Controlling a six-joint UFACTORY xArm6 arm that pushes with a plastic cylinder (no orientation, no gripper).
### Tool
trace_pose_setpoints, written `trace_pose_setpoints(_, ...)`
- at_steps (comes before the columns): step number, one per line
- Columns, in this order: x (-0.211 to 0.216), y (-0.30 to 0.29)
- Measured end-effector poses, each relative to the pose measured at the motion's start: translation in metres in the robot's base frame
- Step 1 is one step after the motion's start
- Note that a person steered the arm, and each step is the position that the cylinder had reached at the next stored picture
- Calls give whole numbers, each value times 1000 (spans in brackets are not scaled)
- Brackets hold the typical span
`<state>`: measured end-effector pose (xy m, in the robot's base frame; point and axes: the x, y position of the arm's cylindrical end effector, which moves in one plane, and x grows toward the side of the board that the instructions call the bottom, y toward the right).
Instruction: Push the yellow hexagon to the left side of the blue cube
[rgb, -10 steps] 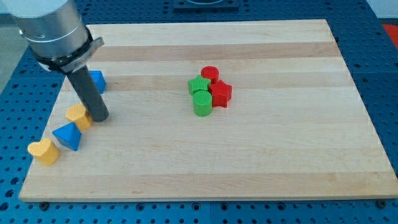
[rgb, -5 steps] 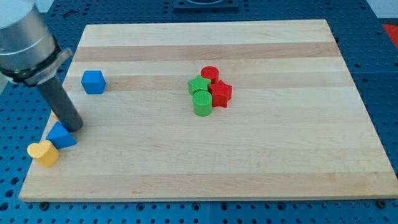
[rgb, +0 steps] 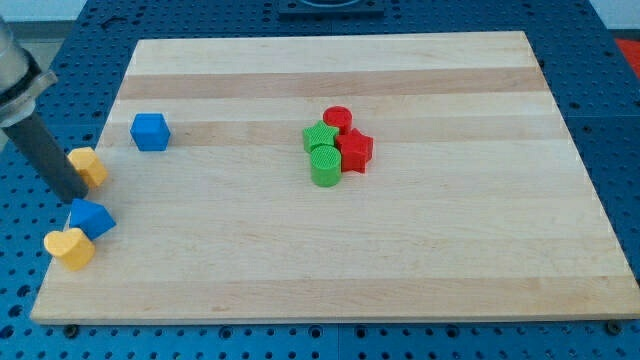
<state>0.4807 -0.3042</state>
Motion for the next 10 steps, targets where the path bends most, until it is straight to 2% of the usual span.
trace_pose_setpoints(5, -36, -1)
trace_pose_setpoints(7, -73, 0)
trace_pose_setpoints(8, -73, 0)
trace_pose_setpoints(9, -45, 20)
trace_pose_setpoints(10, -36, 71)
